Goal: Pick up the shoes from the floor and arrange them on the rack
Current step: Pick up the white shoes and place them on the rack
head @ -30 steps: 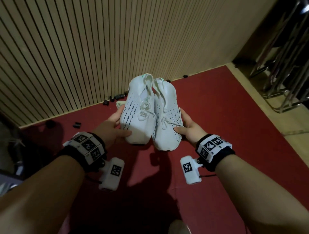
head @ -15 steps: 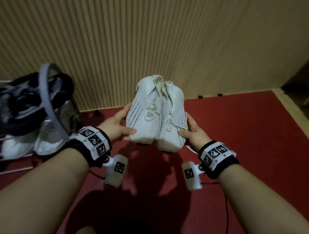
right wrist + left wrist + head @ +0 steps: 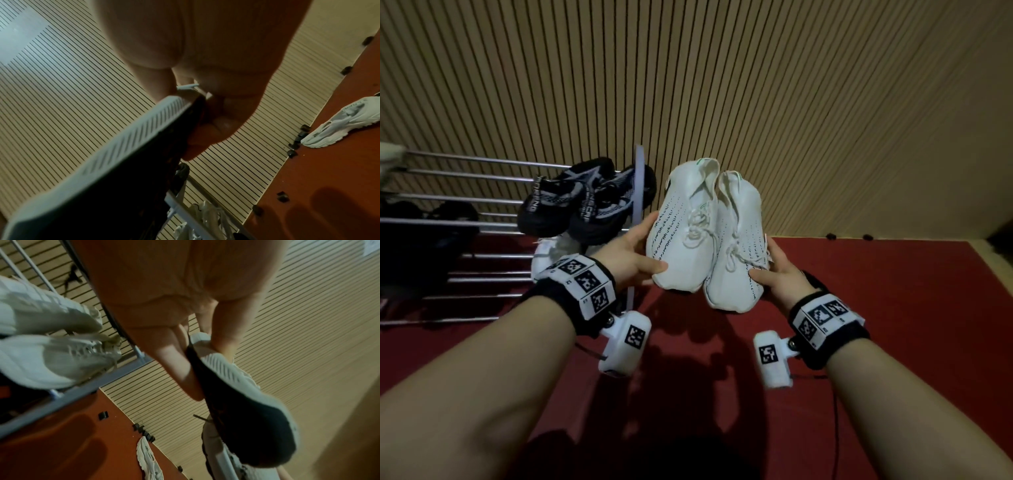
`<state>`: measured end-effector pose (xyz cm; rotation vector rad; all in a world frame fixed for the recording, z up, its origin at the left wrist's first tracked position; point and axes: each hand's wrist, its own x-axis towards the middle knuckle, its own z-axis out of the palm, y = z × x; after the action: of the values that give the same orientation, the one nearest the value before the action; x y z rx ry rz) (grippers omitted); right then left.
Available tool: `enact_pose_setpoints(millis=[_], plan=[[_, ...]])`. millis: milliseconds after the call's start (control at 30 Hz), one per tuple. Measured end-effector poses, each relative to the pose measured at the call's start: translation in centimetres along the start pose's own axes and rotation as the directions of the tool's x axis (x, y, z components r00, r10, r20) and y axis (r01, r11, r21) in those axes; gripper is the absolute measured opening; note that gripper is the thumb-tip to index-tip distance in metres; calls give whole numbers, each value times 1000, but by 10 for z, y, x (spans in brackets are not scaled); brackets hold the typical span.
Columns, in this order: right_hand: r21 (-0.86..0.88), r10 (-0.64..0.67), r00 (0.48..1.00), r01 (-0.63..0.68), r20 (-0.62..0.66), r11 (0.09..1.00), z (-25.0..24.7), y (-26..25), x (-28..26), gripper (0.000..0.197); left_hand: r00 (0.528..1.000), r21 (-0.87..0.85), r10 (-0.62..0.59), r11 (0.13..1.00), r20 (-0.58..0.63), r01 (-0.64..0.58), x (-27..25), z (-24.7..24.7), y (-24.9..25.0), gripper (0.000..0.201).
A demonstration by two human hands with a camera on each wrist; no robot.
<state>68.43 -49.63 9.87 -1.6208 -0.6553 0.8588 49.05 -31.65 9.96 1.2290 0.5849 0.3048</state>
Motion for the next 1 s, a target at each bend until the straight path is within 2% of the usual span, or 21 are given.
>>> enact_pose_setpoints(millis=[167, 267, 367, 500, 667, 800, 1000], plan=[[23, -21, 998, 23, -60, 999, 74, -20, -25, 91, 999, 0, 0, 1000, 45, 0, -39, -61, 20, 91], [16, -37, 997, 38, -73, 999, 109, -34, -35, 81, 999, -11, -13, 1000, 49, 14, -62, -90, 34, 91], [-15, -45, 997, 44, -68, 999, 125, -42, -40, 78, 999, -7, -13, 1000, 51, 14, -78, -103, 44, 91], [-29, -57, 997, 56, -45, 998, 129, -39, -43, 85, 999, -6, -4, 1000, 50, 4, -90, -104, 41, 91], [-17, -109, 993, 110, 49, 994, 125, -18, -37, 84, 999, 51, 36, 998, 0, -36, -98, -105, 19, 90], [-35, -74, 977, 83, 200, 996, 136, -9, -32, 91, 998, 52, 43, 998, -49, -41, -116, -116, 8, 96], [-35, -71, 948, 86, 309, 996, 165, -6, -31, 94, 987, 44, 40, 998, -156, -33, -146, -137, 2, 93]])
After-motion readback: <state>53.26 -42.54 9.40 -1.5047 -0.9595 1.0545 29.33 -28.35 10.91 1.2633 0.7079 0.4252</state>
